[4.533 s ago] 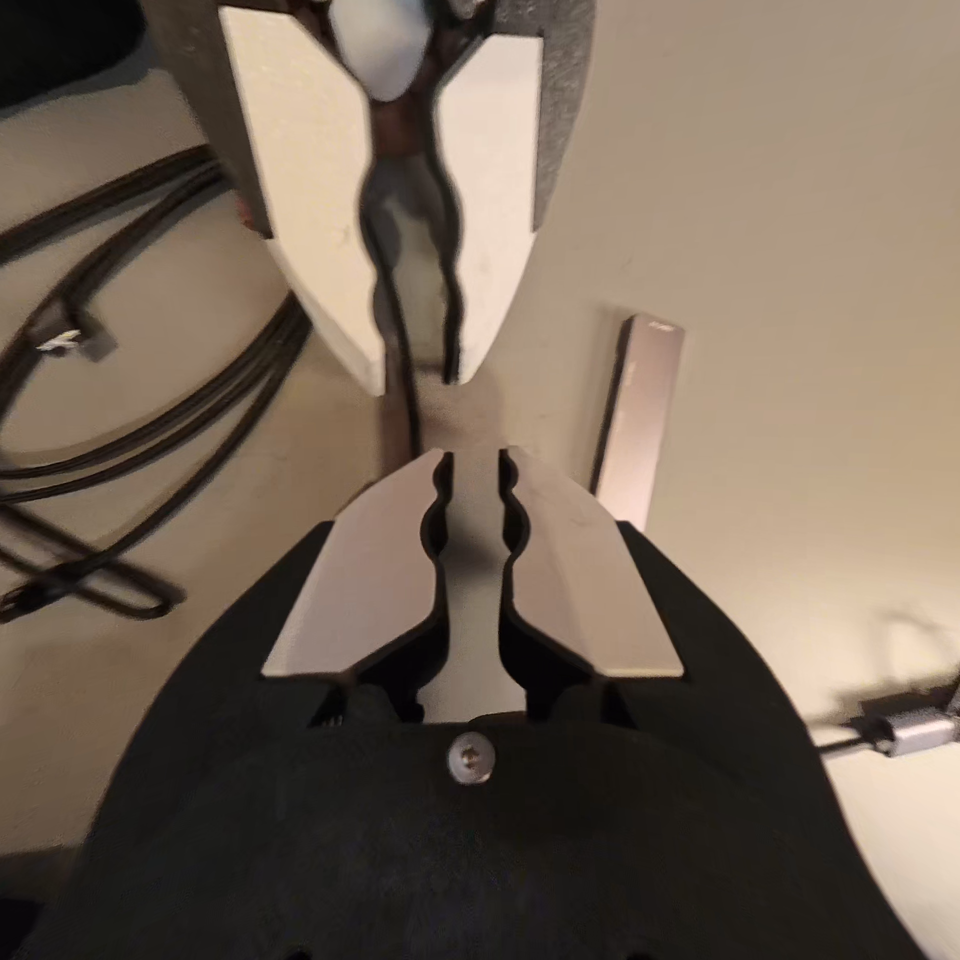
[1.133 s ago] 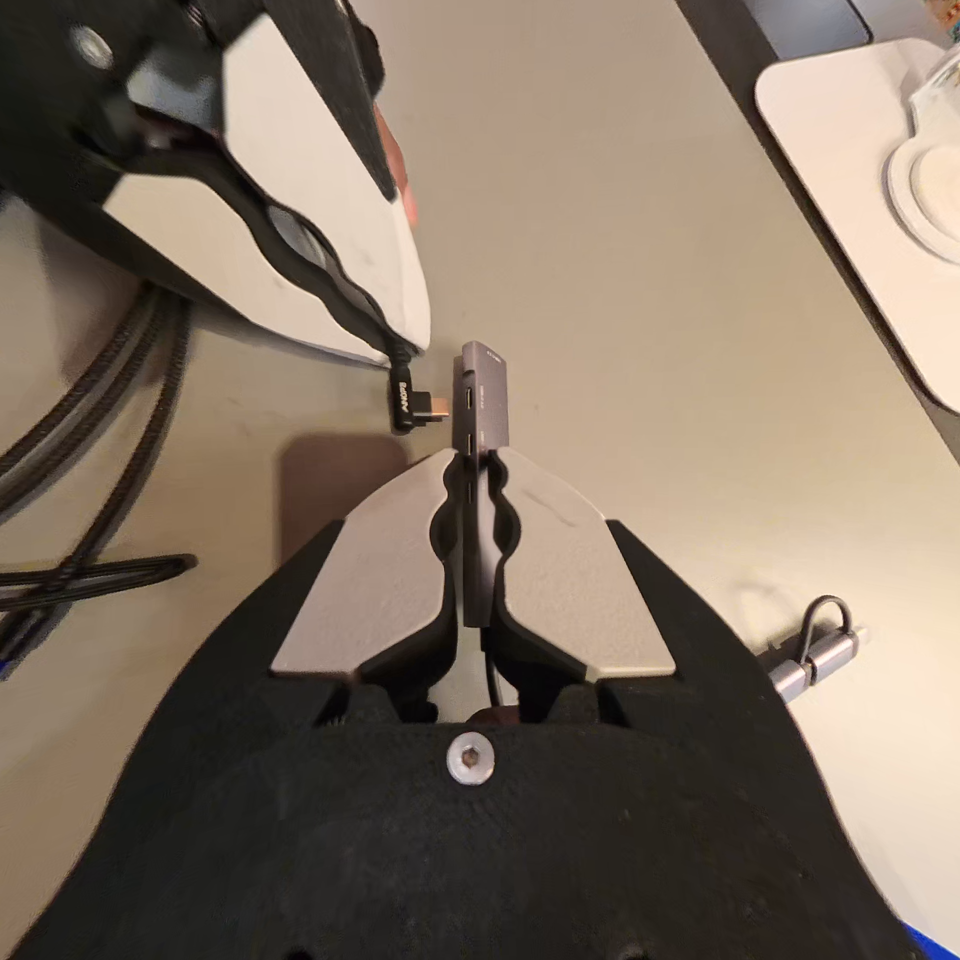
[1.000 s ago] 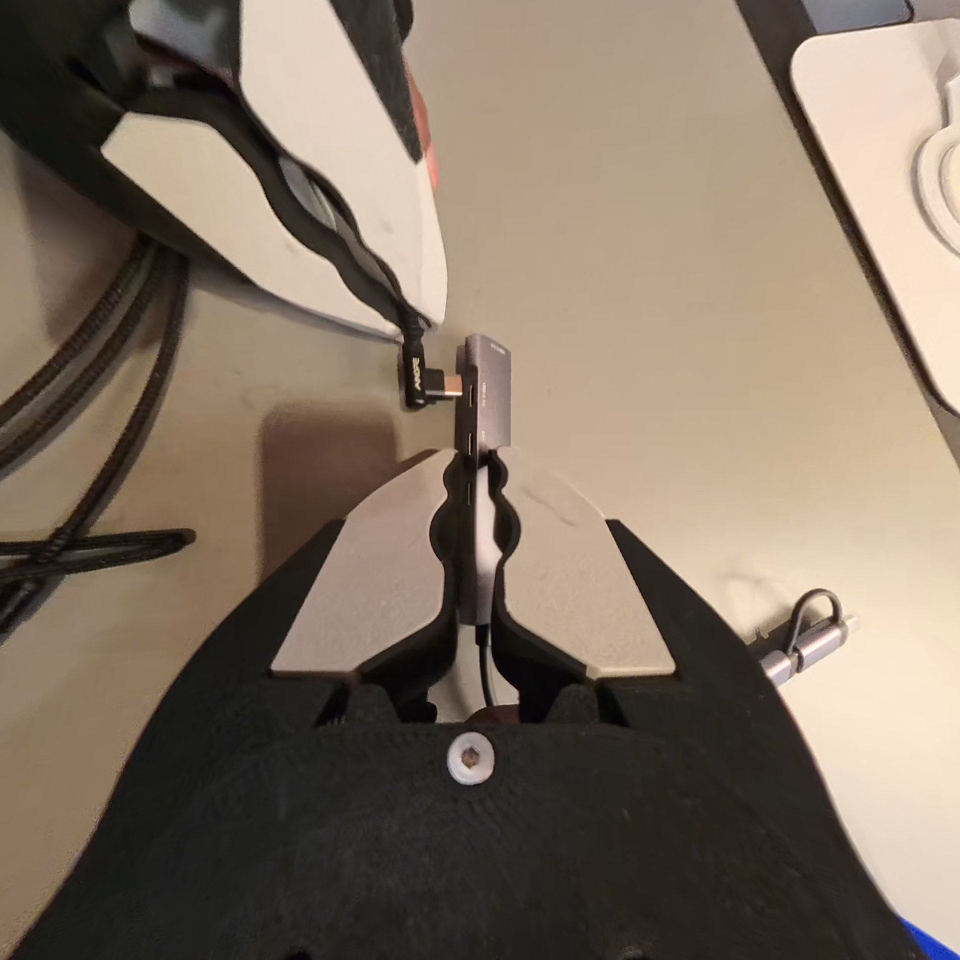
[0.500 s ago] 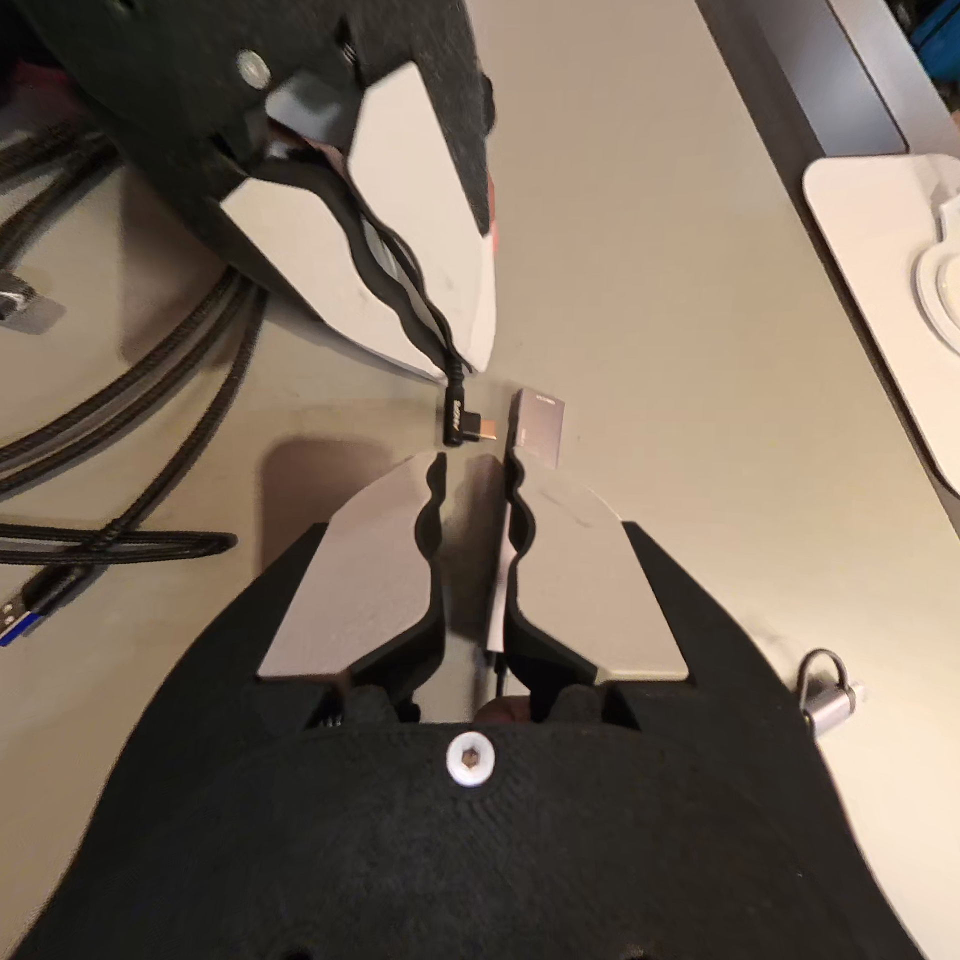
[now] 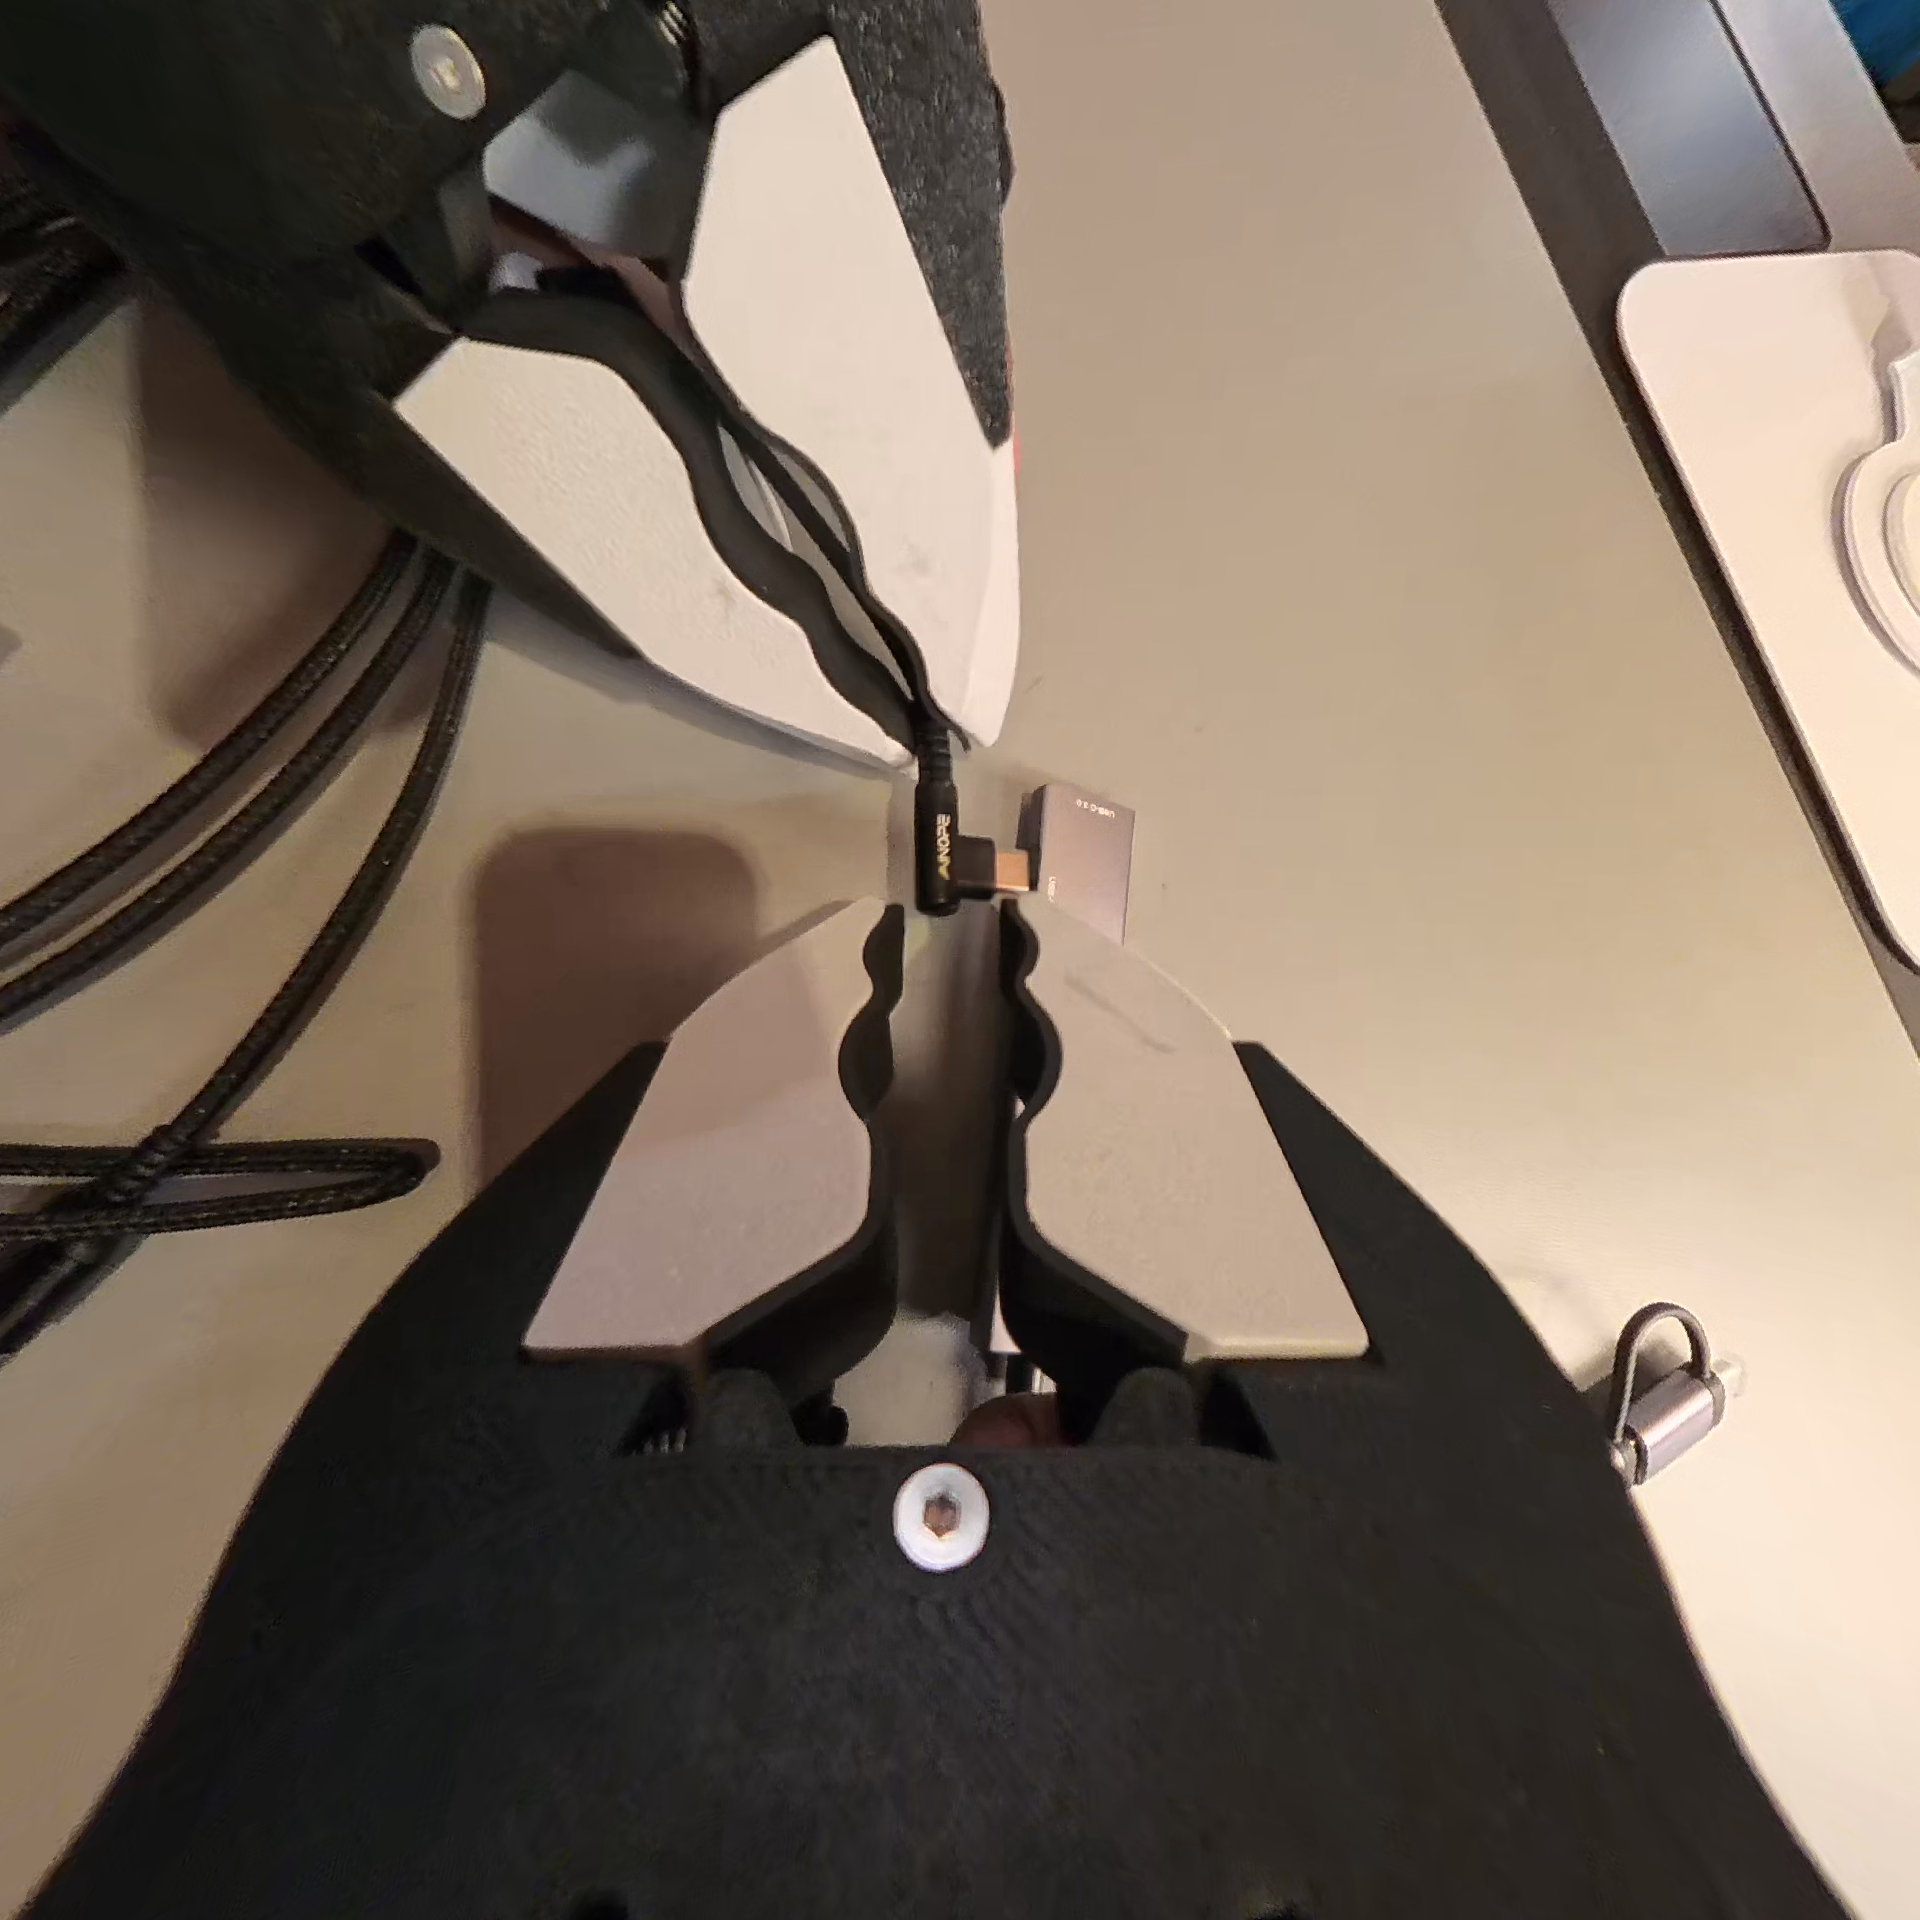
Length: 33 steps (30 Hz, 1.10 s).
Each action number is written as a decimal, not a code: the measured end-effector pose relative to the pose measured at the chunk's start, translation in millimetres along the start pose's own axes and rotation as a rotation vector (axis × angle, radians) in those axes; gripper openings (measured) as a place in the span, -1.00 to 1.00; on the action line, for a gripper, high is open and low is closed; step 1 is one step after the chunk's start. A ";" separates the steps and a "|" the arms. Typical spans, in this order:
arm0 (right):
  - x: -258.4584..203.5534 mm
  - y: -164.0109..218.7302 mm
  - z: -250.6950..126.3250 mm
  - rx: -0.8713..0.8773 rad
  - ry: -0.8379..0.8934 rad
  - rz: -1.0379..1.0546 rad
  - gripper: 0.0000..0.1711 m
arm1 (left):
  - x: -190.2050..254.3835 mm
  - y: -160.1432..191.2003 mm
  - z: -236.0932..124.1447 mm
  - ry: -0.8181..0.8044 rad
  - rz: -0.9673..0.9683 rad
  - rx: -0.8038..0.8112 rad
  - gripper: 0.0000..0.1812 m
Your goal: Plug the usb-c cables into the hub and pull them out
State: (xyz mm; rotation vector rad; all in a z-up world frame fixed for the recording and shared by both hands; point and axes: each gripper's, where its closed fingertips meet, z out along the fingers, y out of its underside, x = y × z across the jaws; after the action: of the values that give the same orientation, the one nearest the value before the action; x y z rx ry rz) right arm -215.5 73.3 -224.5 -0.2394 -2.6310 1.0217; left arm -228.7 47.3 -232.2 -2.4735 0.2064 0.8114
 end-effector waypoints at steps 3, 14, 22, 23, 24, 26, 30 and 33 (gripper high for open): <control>-0.4 -3.5 -0.8 0.015 0.001 0.006 -0.80 | -0.2 0.7 1.5 0.002 -0.013 -0.002 -0.93; -1.3 -9.9 3.5 0.070 0.086 -0.191 -0.89 | 3.0 -1.4 0.3 0.068 -0.118 0.079 -0.93; -2.6 -14.2 5.1 0.095 0.117 -0.264 -0.91 | -2.0 -2.5 -2.2 0.055 -0.179 0.118 -0.79; -2.8 -13.8 6.2 0.089 0.121 -0.270 -0.91 | -2.8 -3.6 -2.2 0.043 -0.167 0.118 -0.75; -2.8 -14.0 6.9 0.088 0.126 -0.275 -0.91 | -2.4 -4.5 -2.1 0.037 -0.151 0.115 -0.74; -2.0 -16.0 6.3 0.098 0.133 -0.272 -0.91 | 0.1 -6.6 -1.9 0.032 -0.113 0.111 -0.75; 0.2 -19.6 2.9 0.122 0.137 -0.253 -0.91 | -1.0 -9.2 -1.2 -0.005 -0.059 0.103 -0.88; 0.4 -19.4 3.2 0.119 0.140 -0.255 -0.91 | -1.8 -9.0 -0.9 -0.018 -0.025 0.098 -0.91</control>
State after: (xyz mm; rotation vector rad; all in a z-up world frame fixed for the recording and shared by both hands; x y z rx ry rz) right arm -217.9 57.3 -213.5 0.0495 -2.3906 1.0285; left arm -227.0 54.5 -226.6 -2.3714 0.2042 0.7937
